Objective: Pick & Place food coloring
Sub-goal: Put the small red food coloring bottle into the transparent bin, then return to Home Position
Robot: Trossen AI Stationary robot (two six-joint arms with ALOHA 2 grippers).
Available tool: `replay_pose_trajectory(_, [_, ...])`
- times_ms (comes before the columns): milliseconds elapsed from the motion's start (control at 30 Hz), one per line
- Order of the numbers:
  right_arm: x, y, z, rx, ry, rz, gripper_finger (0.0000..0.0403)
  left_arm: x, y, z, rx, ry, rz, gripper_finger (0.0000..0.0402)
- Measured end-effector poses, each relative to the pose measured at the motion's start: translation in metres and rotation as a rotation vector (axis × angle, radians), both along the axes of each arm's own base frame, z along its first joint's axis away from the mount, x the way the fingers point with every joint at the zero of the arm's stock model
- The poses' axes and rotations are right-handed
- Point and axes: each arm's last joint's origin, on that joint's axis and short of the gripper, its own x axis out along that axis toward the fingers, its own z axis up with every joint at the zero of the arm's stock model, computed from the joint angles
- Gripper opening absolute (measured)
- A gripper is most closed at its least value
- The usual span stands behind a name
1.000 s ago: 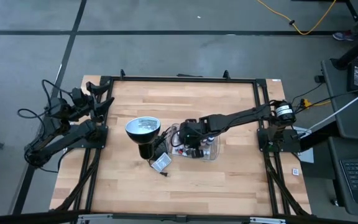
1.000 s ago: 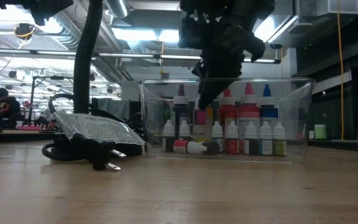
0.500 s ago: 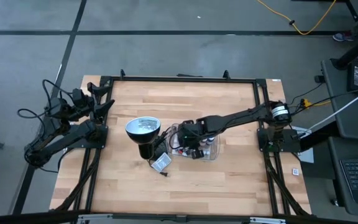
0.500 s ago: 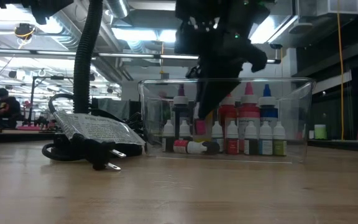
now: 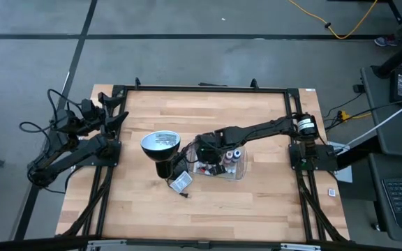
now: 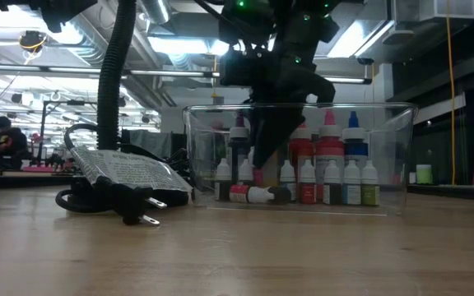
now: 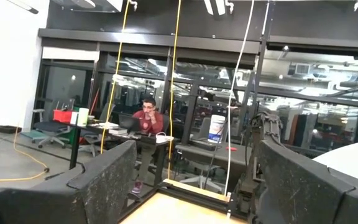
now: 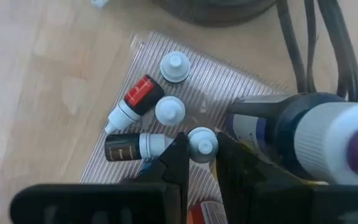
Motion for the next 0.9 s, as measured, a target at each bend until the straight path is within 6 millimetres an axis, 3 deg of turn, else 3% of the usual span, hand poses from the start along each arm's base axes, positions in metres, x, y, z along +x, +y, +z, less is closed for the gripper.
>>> replay_pose_trajectory(467, [0.0006, -0.0008, -0.0028, 0.022, -0.027, 0.005, 0.0063, 0.0000, 0.0000, 0.0001, 0.000, -0.001, 0.000, 0.0333])
replay_pose_trajectory(900, [0.0007, -0.0019, -0.0034, 0.016, -0.027, -0.001, 0.0117, 0.0000, 0.0000, 0.0001, -0.007, -0.004, -0.003, 0.0333])
